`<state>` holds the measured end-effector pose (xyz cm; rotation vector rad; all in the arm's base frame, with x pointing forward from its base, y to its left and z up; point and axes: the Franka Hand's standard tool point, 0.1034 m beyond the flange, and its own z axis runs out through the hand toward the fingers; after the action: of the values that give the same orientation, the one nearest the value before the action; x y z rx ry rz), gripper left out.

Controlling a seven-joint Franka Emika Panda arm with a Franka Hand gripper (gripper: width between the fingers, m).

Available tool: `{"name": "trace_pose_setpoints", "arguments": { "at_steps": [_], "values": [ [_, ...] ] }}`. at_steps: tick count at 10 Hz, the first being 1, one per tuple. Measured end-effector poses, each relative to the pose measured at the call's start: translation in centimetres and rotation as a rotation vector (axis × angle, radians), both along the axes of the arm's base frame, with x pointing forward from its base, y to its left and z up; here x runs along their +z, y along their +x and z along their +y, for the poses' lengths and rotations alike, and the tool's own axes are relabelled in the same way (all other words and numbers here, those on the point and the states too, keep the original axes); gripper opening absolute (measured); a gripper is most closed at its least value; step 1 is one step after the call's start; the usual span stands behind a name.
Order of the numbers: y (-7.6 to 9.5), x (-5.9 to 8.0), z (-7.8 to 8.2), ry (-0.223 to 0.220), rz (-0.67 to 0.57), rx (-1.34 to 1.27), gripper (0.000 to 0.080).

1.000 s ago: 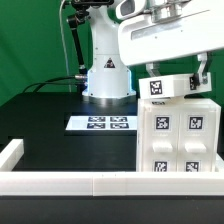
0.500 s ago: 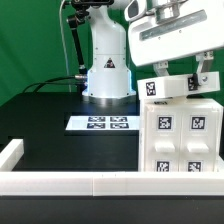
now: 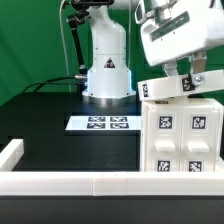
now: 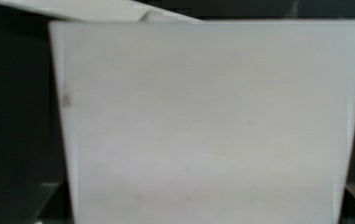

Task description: Assemble cabinet

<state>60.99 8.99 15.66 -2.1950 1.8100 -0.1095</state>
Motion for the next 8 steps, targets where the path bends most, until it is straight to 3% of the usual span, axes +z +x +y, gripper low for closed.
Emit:
{"name": "trace_pose_setpoints", "arguments": {
  "at_steps": [8],
  "values": [
    [0.1, 0.02, 0.12, 0.204, 0.1, -0.559, 0.0561]
  ]
}}
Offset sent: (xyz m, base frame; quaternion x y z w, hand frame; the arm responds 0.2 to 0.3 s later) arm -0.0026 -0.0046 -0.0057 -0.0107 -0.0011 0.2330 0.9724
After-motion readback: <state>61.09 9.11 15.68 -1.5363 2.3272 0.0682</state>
